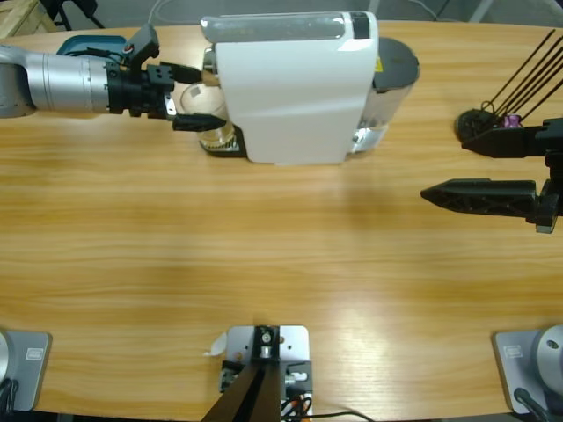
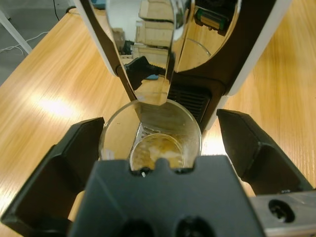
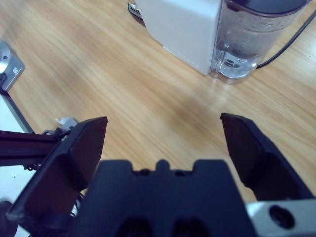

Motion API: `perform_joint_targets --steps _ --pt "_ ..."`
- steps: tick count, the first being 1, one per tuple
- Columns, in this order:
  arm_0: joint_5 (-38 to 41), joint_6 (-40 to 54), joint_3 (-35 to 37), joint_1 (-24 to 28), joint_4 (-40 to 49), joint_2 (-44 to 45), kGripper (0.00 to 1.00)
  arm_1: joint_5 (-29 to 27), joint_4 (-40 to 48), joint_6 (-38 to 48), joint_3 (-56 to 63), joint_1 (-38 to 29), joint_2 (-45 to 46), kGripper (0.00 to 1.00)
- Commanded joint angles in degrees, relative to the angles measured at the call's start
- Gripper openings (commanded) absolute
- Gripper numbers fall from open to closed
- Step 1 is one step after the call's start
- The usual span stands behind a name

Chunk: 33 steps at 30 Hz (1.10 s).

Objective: Pour coffee

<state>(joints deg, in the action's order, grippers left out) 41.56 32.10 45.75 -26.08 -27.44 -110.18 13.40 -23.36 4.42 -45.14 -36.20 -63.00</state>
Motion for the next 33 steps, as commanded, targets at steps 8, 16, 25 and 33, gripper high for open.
perform_joint_targets --steps 8,16,25,33 --pt "-5.21 -0.54 -2.09 -1.25 -0.78 -2.32 0.939 1.1 0.94 -0.46 1.72 1.39 -0.98 1.0" --pt "-6.32 -0.54 -1.95 -1.43 -0.78 -2.41 0.393 1.1 0.94 -0.46 0.91 2.13 -0.89 1.0" --pt "-6.83 -1.35 -2.81 -1.38 -0.86 -1.63 0.0 1.01 0.15 -0.46 0.42 2.18 0.58 1.0" --pt "-12.17 -5.57 -4.97 1.65 -0.79 7.24 0.0 0.92 -1.59 -1.78 0.52 2.18 2.66 1.0"
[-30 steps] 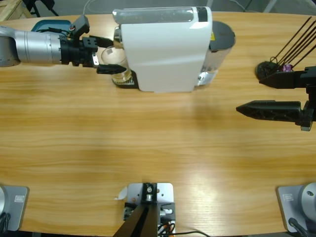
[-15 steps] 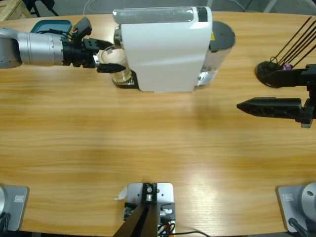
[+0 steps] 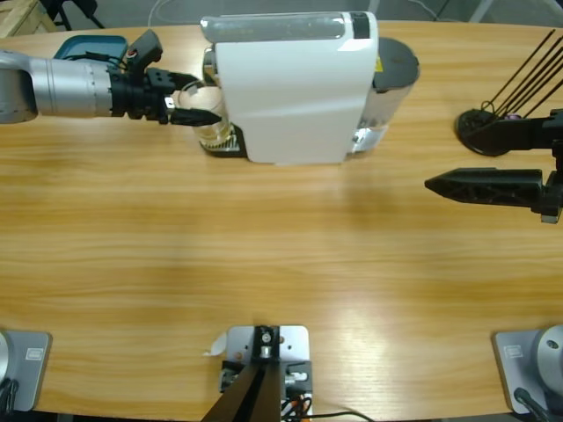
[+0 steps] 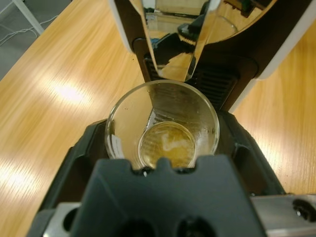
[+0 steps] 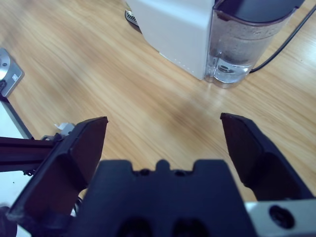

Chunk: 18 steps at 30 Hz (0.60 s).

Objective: Pour coffee

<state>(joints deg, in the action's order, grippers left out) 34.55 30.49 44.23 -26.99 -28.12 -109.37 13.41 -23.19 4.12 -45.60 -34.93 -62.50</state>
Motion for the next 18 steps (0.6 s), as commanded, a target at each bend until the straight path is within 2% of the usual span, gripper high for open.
perform_joint_targets --steps 1,5,9,13,18 --pt "-7.01 -4.78 -3.76 2.75 -0.11 8.09 0.0 0.92 -2.08 -1.48 0.95 0.92 2.49 1.0" --pt "-15.87 -7.11 -4.66 4.0 0.24 13.76 0.0 0.76 -2.51 -1.57 1.39 0.92 3.25 1.0" --pt "-21.63 -11.16 -5.47 8.76 0.38 15.24 0.0 0.75 -2.47 -1.57 1.5 0.92 2.82 1.0" --pt "-26.56 -15.38 -3.48 14.76 -0.37 12.25 0.0 0.57 -2.79 -1.57 0.64 0.92 2.75 1.0" --pt "-27.07 -17.55 0.6 21.79 -1.94 5.33 0.0 0.57 -2.89 -1.66 0.11 0.92 1.45 1.0"
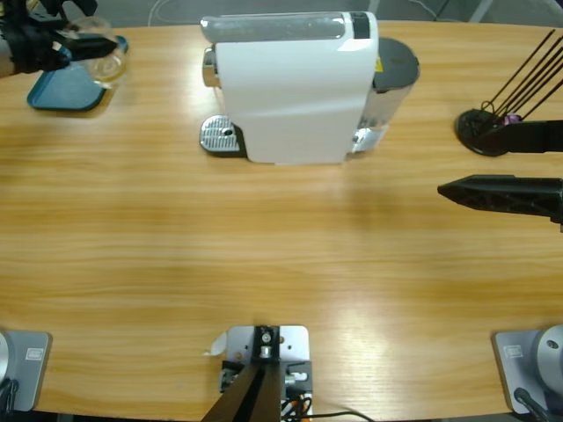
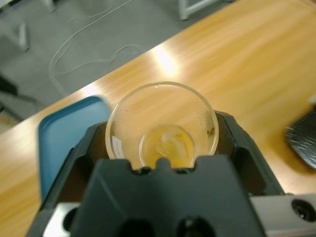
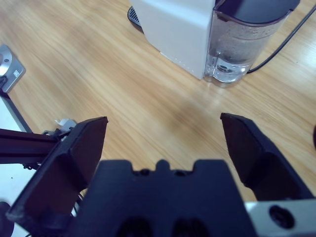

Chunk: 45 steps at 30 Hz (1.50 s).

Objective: Pour coffee

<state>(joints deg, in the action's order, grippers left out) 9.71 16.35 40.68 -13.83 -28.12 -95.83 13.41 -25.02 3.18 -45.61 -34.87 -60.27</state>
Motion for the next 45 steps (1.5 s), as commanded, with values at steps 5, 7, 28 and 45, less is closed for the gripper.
perform_joint_targets --steps 5,7,28,45 --pt "-2.08 -3.75 7.75 12.32 -3.43 -13.17 0.0 0.66 -0.82 -1.11 -1.06 0.85 -3.26 1.0" --pt "-1.73 -4.03 9.46 13.27 -3.31 -14.9 0.0 0.73 -0.82 -1.25 -1.67 0.85 -4.16 1.0" --pt "-1.8 -5.28 19.32 16.38 8.31 -24.32 0.0 2.24 0.57 -2.22 -6.72 1.29 -12.43 1.0" --pt "0.45 -5.89 13.13 16.12 7.03 -17.62 0.964 1.61 -3.04 -2.38 -6.97 1.29 -6.32 1.0"
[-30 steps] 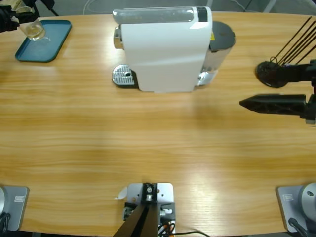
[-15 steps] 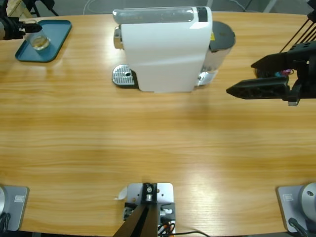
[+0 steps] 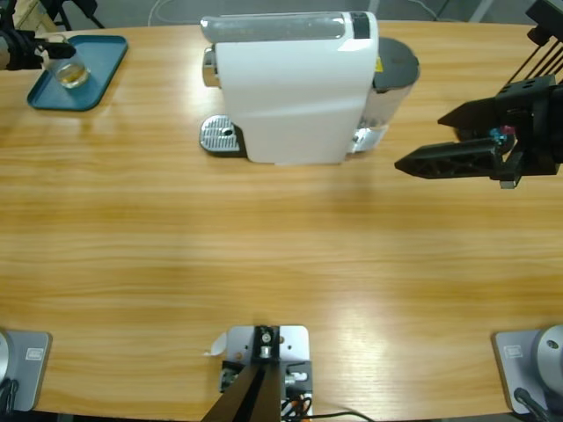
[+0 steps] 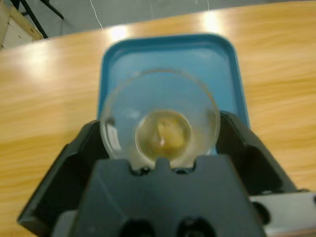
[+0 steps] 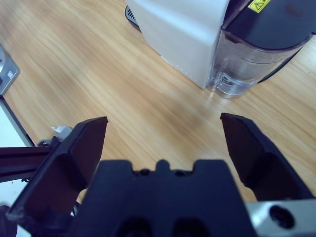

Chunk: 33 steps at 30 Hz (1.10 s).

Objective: Pour coffee

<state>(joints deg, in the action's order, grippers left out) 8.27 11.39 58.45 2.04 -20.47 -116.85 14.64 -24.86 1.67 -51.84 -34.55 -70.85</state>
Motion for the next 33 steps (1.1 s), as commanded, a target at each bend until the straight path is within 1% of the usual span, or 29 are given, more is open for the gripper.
perform_joint_targets --steps 1,3,8,12,16,18,20,22,24,26,30,33 --pt "2.73 -0.93 -5.1 0.24 -0.63 4.48 0.964 0.23 -4.06 -1.0 -0.59 0.98 5.3 1.0" --pt "4.44 -0.93 -6.17 0.24 -0.63 6.78 0.964 -0.21 -5.25 -1.18 0.11 0.98 7.11 1.0" --pt "4.44 -0.9 -9.62 0.07 0.5 14.57 0.964 -1.02 -8.24 -1.53 0.99 1.79 12.0 1.0" --pt "4.38 -0.93 -12.62 -1.8 4.89 24.39 0.964 -1.02 -9.42 -2.99 1.71 3.56 15.13 1.0" --pt "4.45 -1.09 -12.78 -6.49 19.39 35.29 0.964 -0.89 -9.0 -6.35 4.03 5.69 15.73 1.0" --pt "4.58 -1.18 -11.9 -10.69 27.69 40.23 0.964 -0.91 -7.05 -7.58 4.96 7.15 15.32 1.0" --pt "5.12 -1.58 -9.51 -15.35 36.34 43.6 0.964 -1.17 -5.76 -7.56 5.05 8.15 14.76 1.0" --pt "6.9 -2.81 -8.65 -19.66 42.05 46.96 0.964 -2.79 -5.27 -7.65 5.05 8.45 13.77 1.0" --pt "9.32 -4.43 -10.99 -22.96 43.48 50.9 0.964 -4.3 -5.1 -7.74 5.31 8.54 13.56 1.0" --pt "12.87 -6.7 -13.52 -24.77 43.49 53.03 0.964 -6.17 -5.02 -8.21 5.63 8.54 13.79 1.0" --pt "20.5 -7.49 -16.37 -24.98 43.42 54.56 0.964 -8.8 -5.24 -8.97 5.82 8.54 14.16 1.0" --pt "21.5 -7.0 -19.69 -24.98 41.88 59.57 0.964 -10.4 -5.48 -8.97 6.05 8.64 14.76 1.0"
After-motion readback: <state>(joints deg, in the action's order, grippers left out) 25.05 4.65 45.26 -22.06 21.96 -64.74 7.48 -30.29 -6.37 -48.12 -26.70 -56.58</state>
